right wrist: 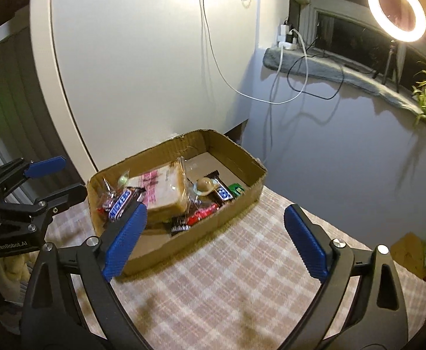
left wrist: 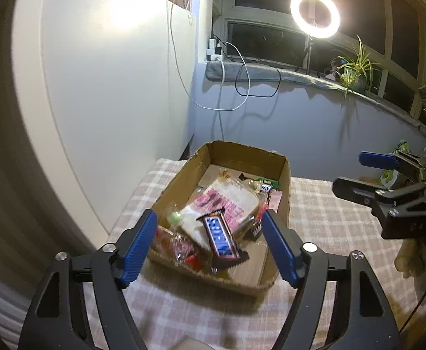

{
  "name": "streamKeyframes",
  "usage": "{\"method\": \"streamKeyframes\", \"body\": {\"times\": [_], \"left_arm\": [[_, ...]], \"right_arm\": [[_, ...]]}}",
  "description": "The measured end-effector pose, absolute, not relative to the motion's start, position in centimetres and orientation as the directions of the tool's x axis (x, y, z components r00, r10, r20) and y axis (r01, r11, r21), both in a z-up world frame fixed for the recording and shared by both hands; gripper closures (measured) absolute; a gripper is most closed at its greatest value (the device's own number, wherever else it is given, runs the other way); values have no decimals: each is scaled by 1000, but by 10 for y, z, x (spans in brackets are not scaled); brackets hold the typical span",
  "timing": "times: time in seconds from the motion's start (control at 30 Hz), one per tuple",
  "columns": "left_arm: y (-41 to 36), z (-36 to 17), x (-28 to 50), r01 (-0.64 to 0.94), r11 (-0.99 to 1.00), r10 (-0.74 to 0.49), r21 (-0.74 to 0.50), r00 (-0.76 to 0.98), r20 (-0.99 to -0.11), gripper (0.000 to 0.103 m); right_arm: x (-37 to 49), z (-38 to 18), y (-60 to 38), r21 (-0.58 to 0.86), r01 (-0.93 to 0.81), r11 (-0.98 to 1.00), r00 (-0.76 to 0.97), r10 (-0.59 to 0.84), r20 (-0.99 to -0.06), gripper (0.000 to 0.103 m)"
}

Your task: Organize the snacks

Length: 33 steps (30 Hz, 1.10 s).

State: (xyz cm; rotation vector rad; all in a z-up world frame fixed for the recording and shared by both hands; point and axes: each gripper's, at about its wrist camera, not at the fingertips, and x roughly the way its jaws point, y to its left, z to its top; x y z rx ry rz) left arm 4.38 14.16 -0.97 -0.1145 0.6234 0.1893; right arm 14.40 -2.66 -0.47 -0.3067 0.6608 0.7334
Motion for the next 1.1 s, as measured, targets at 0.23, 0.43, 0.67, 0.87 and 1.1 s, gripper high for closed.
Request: {"method": "streamKeyframes", "body": {"times": [0.23, 0.43, 0.67, 0.87, 1.1], "left_arm": [[128, -14, 28, -227, 973, 163, -31, 783, -601, 27], [122, -11, 19, -235, 971, 164, -43, 788, -594, 27], [115, -6, 9, -238, 970, 171, -39, 794, -583, 27], [112, -5, 7, -241, 970, 171, -44, 795, -582, 27], [111, -3, 4, -243, 969, 170, -51, 799, -577, 27]], "right_arm": [[109, -9, -42, -79, -664, 744, 611, 479, -630, 1], [93, -9, -56, -73, -636, 768, 630, 463, -623, 1], [79, -5, -67, -64, -623, 780, 642, 463, -611, 1], [74, -6, -72, -51, -620, 783, 640, 467, -611, 1], [73, -6, -76, -40, -614, 789, 640, 467, -610, 1]]}}
